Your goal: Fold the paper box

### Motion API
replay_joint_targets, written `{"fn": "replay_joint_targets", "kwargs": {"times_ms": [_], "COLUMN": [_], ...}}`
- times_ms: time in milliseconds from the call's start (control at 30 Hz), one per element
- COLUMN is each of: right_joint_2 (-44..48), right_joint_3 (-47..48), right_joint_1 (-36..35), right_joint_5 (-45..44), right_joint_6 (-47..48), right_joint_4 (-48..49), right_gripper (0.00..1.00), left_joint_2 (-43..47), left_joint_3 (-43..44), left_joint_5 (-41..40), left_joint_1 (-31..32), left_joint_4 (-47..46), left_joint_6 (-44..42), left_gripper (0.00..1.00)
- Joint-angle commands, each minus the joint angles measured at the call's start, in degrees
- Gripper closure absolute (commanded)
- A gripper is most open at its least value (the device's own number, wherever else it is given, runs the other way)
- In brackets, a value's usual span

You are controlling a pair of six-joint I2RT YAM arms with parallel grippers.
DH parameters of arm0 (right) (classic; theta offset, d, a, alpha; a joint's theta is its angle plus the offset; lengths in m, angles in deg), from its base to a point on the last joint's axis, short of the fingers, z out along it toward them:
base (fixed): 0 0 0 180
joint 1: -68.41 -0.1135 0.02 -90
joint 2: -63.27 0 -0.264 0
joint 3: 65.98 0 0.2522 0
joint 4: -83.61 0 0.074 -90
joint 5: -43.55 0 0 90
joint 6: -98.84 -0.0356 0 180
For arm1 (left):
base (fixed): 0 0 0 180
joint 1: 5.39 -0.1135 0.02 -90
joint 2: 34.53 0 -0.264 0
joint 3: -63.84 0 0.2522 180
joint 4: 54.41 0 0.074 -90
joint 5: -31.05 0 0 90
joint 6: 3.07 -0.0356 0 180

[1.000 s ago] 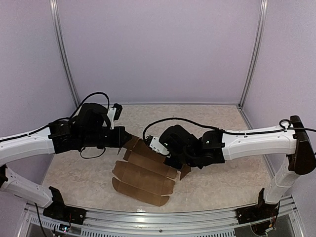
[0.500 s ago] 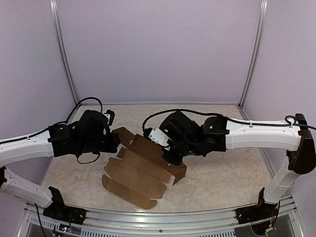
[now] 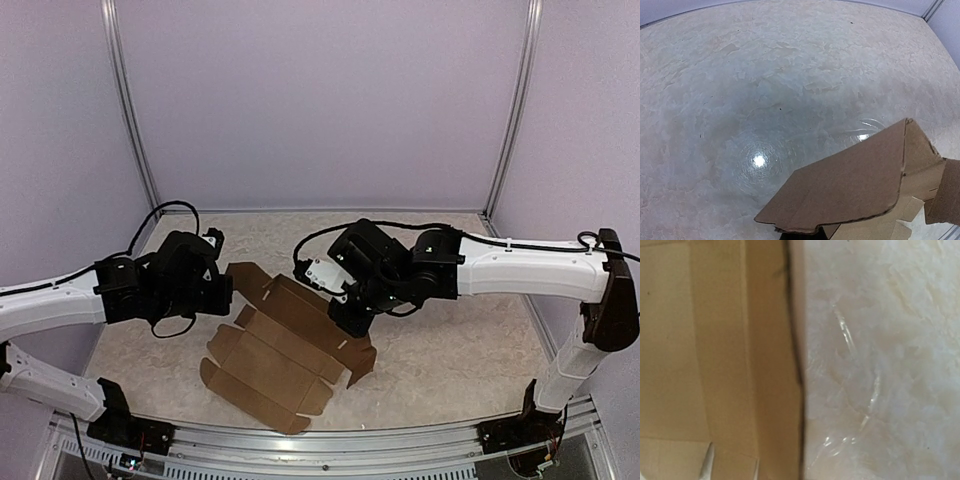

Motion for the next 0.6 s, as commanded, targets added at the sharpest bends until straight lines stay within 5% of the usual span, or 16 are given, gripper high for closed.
{"fn": "replay_joint_targets", "kwargs": {"times_ms": [0,567], "right_joint_2": [-0.5,-1.4], "right_joint_3": [1.5,-0.3], "right_joint_1": [1.4,2.4], "right_joint_5": [3.3,3.5], "right_joint_6": [-3.2,-6.7], "right_joint_4": [0.7,5.9], "right_gripper": [1.0,1.0], "left_joint_2": [-1.1,-5.2], "left_joint_3": [-1.5,-2.3], "left_joint_5": [0.2,5.9], "left_joint_1": [0.5,0.5], "left_joint_4": [0.1,-3.7], "left_joint_6": [-0.9,-1.3], "left_gripper": [1.0,0.99]}}
